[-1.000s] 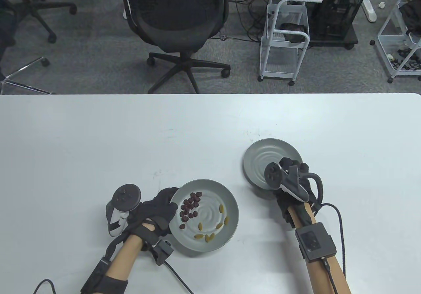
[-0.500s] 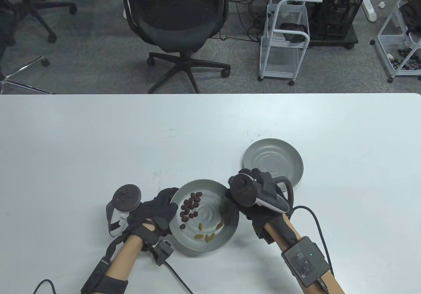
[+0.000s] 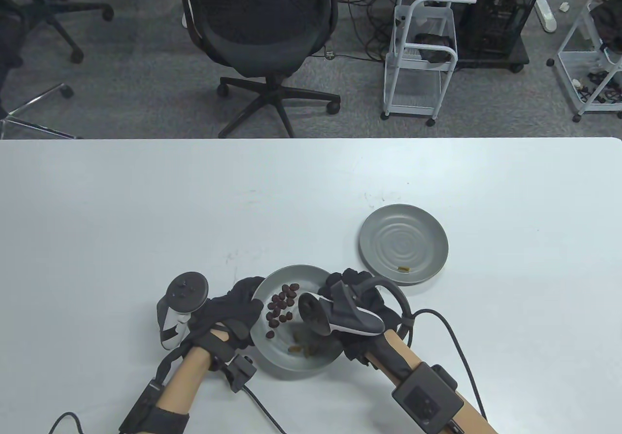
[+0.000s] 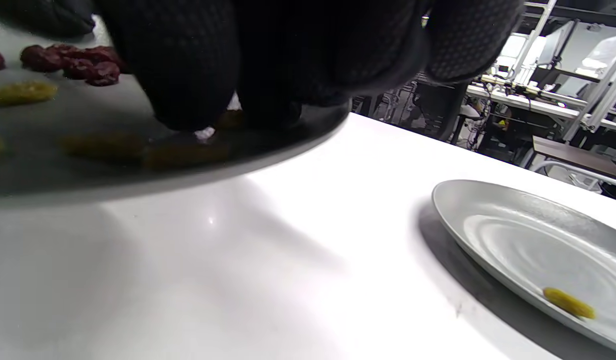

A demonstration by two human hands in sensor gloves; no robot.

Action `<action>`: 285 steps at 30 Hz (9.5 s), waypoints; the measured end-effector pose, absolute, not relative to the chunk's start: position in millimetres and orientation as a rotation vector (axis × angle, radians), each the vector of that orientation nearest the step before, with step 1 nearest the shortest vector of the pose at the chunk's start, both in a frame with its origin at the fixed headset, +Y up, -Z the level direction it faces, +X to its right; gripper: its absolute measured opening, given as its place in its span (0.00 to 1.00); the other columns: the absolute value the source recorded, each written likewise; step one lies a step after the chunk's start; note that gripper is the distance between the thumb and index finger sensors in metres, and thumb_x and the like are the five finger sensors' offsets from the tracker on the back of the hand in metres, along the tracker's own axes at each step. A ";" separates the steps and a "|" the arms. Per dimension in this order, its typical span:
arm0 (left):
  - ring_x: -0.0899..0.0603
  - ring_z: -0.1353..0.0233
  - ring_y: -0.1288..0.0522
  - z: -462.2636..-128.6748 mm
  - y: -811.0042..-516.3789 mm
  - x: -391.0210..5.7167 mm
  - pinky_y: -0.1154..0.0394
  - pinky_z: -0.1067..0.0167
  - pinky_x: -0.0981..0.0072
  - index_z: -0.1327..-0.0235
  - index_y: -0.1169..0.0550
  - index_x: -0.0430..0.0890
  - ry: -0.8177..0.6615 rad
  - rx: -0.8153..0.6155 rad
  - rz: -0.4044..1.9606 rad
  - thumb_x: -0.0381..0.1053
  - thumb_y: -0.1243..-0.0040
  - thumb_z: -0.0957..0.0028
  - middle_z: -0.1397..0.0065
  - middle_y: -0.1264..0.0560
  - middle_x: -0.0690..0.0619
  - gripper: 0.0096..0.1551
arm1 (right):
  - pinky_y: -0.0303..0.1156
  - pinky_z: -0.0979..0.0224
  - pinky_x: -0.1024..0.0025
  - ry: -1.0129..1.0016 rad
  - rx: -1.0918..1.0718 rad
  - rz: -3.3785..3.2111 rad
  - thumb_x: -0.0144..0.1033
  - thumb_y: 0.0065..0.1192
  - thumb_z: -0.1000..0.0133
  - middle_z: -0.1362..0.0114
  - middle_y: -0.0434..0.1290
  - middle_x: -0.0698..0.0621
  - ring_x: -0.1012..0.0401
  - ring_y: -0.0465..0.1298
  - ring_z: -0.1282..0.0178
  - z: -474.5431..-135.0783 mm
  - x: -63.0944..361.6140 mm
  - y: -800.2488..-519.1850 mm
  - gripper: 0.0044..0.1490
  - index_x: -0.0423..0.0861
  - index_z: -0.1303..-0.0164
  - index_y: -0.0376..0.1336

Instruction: Pick raisins with hand pinch into plate

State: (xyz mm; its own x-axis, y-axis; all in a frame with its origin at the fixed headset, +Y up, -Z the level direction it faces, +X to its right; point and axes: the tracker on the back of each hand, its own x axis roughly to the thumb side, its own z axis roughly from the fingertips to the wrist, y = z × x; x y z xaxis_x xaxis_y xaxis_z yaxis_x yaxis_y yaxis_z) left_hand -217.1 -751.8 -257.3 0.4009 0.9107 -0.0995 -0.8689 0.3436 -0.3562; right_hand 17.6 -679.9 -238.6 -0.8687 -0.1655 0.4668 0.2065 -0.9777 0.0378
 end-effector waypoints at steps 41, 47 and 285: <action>0.45 0.76 0.14 -258.6 -755.1 -218.3 0.16 0.82 0.61 0.28 0.31 0.45 -0.131 -0.395 1.137 0.48 0.41 0.49 0.42 0.16 0.42 0.33 | 0.69 0.28 0.40 0.152 -0.305 -3.172 0.42 0.67 0.44 0.42 0.75 0.45 0.52 0.76 0.50 -298.9 136.9 -661.9 0.27 0.44 0.37 0.71; 0.45 0.76 0.14 -258.6 -755.6 -218.0 0.16 0.82 0.61 0.28 0.31 0.45 -0.130 -0.397 1.141 0.48 0.41 0.49 0.41 0.16 0.42 0.33 | 0.69 0.28 0.39 -0.047 -0.022 -3.156 0.42 0.67 0.44 0.42 0.75 0.45 0.51 0.76 0.50 -326.0 189.4 -710.8 0.26 0.44 0.38 0.71; 0.45 0.76 0.14 -260.6 -757.7 -219.3 0.16 0.82 0.61 0.27 0.32 0.45 -0.172 -0.400 1.188 0.48 0.43 0.48 0.42 0.17 0.42 0.33 | 0.71 0.30 0.40 -0.263 -0.095 -3.114 0.41 0.69 0.44 0.44 0.77 0.46 0.51 0.78 0.51 -366.1 174.7 -719.2 0.26 0.44 0.39 0.72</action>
State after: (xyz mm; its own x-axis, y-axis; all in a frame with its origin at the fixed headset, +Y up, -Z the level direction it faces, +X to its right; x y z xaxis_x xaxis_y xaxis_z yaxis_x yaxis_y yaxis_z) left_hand -219.3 -757.7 -260.6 0.3711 0.9253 -0.0780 -0.8654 0.3142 -0.3903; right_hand 174.7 -719.2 -366.1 -0.9980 -0.0098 0.0617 0.0200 -0.9858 0.1669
